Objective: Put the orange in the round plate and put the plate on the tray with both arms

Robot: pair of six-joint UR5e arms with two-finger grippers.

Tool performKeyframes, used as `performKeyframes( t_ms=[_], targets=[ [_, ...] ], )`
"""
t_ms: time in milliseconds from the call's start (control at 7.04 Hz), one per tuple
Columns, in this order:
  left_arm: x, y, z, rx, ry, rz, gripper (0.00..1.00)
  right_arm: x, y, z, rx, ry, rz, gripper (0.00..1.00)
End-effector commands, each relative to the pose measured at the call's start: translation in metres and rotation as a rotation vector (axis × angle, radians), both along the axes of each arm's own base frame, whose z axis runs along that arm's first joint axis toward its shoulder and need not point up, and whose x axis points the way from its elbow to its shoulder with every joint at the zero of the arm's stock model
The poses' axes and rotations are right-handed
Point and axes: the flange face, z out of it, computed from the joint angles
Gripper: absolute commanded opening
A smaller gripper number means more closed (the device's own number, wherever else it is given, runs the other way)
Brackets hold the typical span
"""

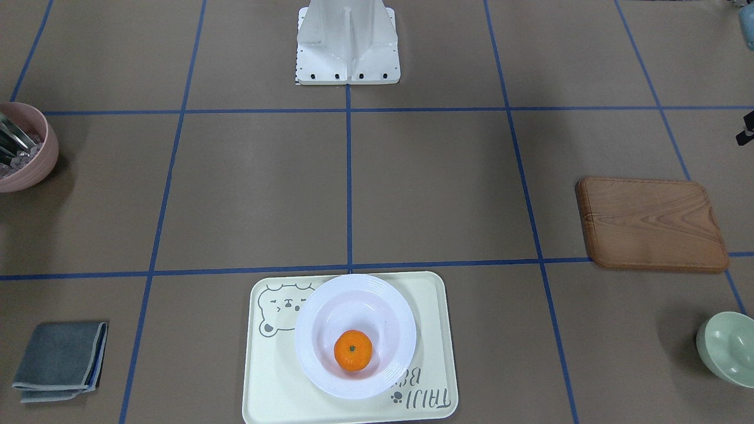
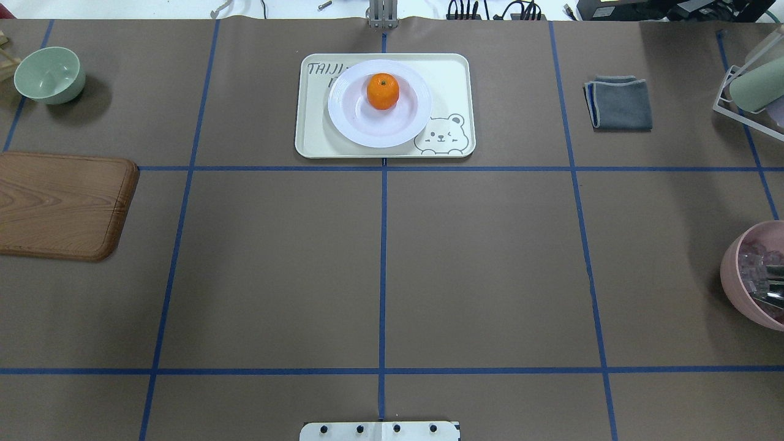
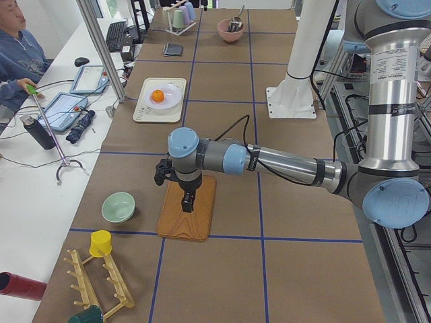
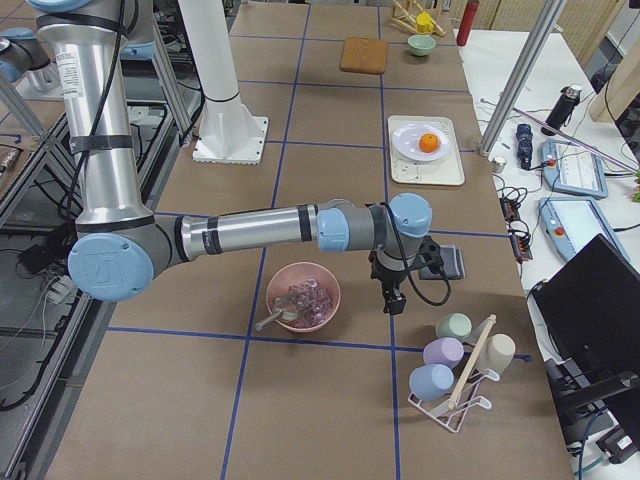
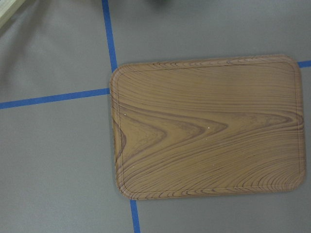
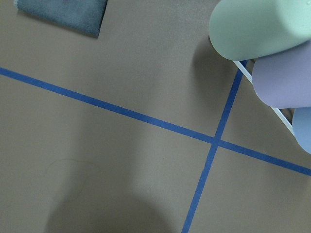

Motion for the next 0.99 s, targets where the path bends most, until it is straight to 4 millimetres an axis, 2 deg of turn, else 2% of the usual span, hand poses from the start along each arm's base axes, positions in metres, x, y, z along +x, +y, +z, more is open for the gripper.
performKeyframes(
  t_ms=[0,142,284,426,568,852],
  targets=[
    [-0.002,0.002,0.006,-0.014,0.000,-0.005,0.98,-0.002,-0.001,0.000,-0.003,-0.001,0.000,1.00],
    [-0.003,0.000,0.003,-0.008,0.000,-0.008,0.98,-0.004,-0.003,-0.005,0.000,-0.004,0.001,1.00],
    [-0.003,-0.001,0.011,-0.020,0.000,-0.005,0.98,-0.006,-0.008,-0.010,0.001,-0.006,0.008,1.00],
    [-0.007,-0.003,0.004,-0.007,0.000,-0.016,0.98,-0.007,-0.011,-0.015,-0.004,-0.007,0.020,1.00],
    [-0.026,-0.008,-0.007,0.014,0.002,-0.057,0.98,-0.007,-0.013,-0.014,-0.005,-0.005,0.022,1.00],
    [-0.032,-0.013,-0.011,0.022,0.003,-0.070,0.98,-0.012,-0.020,-0.029,0.016,-0.006,0.020,1.00]
  ],
)
